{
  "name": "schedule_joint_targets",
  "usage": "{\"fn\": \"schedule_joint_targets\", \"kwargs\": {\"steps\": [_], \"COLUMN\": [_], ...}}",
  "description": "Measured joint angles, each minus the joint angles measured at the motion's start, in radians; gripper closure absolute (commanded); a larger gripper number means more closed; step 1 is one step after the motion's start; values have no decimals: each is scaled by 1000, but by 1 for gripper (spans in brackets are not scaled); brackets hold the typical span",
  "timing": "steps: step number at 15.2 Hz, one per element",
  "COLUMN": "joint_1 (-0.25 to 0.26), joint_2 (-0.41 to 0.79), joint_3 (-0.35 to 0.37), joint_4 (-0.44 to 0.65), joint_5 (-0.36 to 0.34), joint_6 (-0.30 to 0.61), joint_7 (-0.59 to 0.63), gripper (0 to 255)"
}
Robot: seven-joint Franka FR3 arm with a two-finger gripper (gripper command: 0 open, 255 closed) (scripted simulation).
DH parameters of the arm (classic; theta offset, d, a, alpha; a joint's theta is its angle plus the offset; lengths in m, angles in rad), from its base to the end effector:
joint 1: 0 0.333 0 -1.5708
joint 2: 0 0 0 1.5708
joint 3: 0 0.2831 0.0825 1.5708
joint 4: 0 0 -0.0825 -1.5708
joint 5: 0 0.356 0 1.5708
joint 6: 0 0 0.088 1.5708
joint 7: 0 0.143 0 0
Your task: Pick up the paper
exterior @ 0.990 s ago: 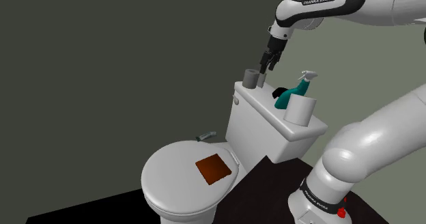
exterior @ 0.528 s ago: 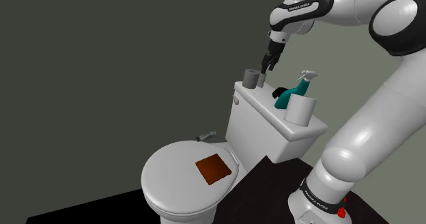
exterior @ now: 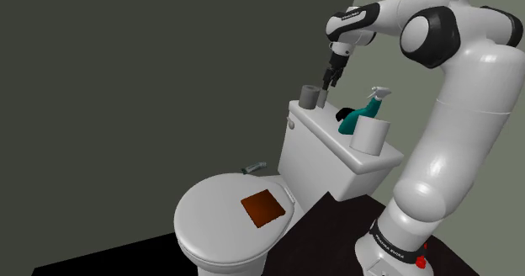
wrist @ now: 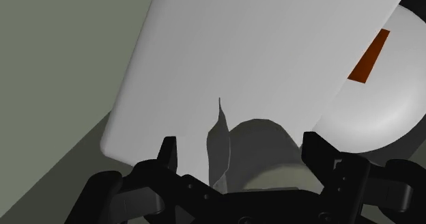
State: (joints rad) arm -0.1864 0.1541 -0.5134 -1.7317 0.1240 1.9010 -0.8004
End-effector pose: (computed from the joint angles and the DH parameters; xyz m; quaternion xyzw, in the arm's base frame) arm 0.4572 -0.3534 0.4374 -0.9990 -0.0344 -0.0277 0.0033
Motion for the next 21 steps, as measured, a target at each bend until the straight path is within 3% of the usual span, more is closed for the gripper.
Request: {"fn": "schedule_joint_targets", "kwargs": {"steps": [7, 8, 21], "joint_1": [-7, -8, -8], "joint_2": [36, 39, 33], "joint_3": [2, 2, 1], "joint_4": [-46, -50, -36], "joint_5": [22, 24, 20], "joint_6": [76, 82, 62], "joint_7": [-21, -23, -21], "gripper": [0, 255, 255]}}
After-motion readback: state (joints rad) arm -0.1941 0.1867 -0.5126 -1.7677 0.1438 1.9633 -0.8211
